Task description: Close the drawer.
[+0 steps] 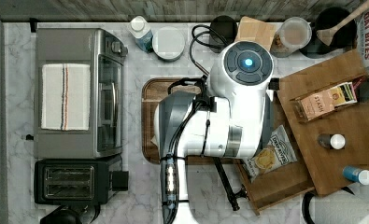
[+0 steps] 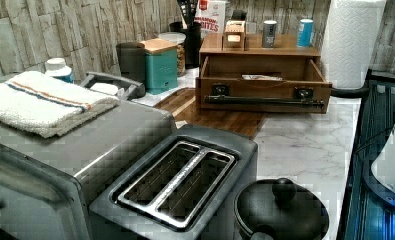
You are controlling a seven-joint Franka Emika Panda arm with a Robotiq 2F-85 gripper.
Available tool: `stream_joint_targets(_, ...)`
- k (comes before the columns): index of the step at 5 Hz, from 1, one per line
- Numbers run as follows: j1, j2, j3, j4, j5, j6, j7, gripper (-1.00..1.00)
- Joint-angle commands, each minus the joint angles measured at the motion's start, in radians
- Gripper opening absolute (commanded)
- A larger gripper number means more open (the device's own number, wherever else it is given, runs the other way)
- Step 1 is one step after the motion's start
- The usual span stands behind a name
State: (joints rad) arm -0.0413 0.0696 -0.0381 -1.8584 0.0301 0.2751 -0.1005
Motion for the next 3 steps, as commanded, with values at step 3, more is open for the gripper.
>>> stream_joint_targets(3,-0.029,-0.085,-0.003,-0.205,-0.024,0.116,-0.124,-0.92)
